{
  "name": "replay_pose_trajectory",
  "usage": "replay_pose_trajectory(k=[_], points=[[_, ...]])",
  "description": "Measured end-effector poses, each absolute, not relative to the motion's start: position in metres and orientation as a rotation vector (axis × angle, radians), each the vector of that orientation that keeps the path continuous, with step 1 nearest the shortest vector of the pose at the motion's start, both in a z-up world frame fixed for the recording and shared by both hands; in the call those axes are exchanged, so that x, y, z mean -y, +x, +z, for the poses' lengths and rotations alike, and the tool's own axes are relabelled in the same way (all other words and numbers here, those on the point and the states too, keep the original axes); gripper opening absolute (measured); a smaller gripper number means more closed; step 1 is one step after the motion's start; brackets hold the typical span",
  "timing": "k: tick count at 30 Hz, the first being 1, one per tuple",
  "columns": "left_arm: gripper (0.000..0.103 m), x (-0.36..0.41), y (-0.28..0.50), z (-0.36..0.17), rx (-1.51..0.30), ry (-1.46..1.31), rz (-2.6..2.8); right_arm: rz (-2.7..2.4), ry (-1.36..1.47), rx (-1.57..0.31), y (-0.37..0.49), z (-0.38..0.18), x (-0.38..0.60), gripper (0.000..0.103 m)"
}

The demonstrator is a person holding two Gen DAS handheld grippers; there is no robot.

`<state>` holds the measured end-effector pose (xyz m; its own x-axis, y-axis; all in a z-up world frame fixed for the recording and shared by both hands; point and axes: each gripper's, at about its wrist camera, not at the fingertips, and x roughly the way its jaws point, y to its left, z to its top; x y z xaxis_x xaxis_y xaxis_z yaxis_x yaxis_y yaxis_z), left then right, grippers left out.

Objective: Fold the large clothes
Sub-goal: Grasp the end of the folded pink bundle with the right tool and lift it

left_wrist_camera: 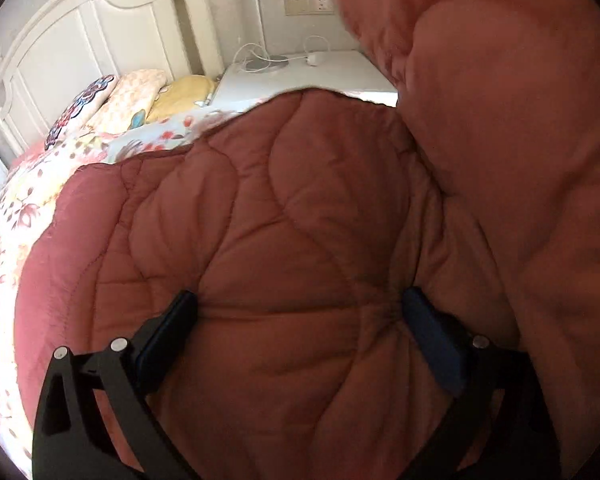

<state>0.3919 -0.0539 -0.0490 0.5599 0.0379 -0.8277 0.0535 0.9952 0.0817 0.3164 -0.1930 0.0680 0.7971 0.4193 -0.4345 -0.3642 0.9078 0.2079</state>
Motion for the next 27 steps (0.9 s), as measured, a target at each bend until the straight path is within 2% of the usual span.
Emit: replay_pose_trajectory(k=[7,13,18,27], points=[[0.101,0.003,0.389,-0.021,-0.917,0.176,0.150,0.398,0.141,-0.485,0.311,0.077,0.202,0.037],[0.101,-0.050,0.402,-0.030,-0.950,0.124,0.223,0.418,0.084,-0.455,0.306,0.097,0.182,0.037],[0.101,-0.044,0.408,-0.049,-0.964,0.106,0.186,0.498,0.047,-0.456,0.310,0.101,0.143,0.037],[0.101,-0.058,0.401,-0.056,-0.939,-0.008,0.144,0.798,0.229,-0.597,0.339,0.061,0.093,0.037]])
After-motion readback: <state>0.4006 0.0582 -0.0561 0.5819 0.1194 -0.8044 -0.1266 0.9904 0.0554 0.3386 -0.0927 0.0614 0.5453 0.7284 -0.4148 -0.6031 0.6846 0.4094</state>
